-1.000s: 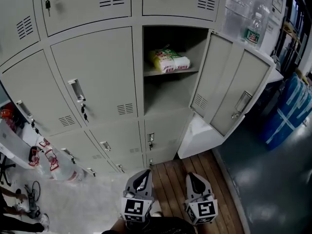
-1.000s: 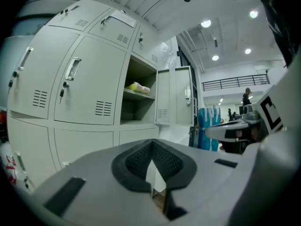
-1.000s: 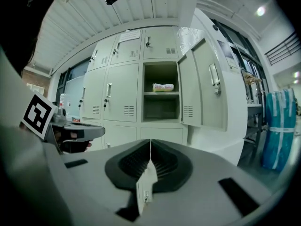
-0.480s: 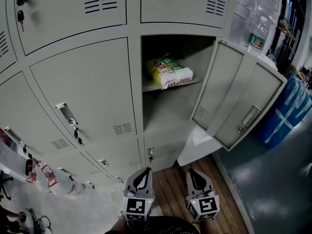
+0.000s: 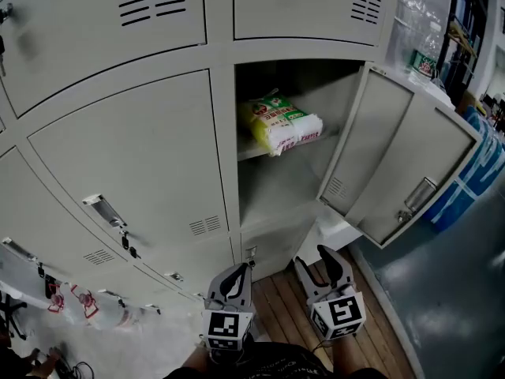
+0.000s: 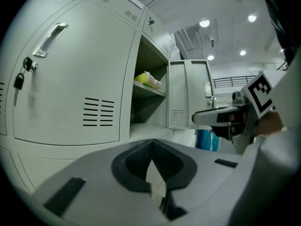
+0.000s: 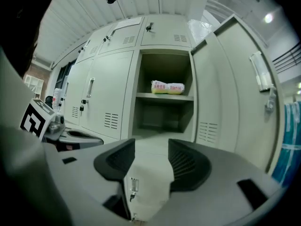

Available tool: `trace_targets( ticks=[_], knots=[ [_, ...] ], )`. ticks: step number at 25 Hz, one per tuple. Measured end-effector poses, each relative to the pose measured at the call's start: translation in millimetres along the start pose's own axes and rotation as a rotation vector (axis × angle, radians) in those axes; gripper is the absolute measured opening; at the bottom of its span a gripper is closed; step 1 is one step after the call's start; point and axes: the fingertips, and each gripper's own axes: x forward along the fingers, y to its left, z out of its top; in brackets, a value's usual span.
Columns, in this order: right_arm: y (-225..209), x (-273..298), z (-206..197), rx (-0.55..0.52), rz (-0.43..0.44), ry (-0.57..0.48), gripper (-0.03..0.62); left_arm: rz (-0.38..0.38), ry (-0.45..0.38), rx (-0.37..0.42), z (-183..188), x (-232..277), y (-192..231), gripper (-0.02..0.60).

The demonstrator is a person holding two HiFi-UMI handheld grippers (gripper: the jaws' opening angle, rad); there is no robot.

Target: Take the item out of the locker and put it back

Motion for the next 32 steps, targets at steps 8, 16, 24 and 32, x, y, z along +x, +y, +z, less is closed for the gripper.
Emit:
trace_targets(
  ticks=[8,16,24,32],
  knots=[
    [-13,43,71,-0.162,-0.021,-0.111,0.257,-0.045,0.024,0.01,-3,16,17,0.004],
    [-12,76,130,-0.271,-0.039,-0.201,0.268,-0.059,0.032,0.013,4,26,24,0.004],
    [-17,106,170,-0.479,-0.034,-0.239,0.294,-0.022,0.021,-0.013,8,22,33,0.005],
    [-26,139,176,-0.728,0.05,-0.155,0.32,0.031,0.049,-0.05,7,23,33,0.004]
  ],
)
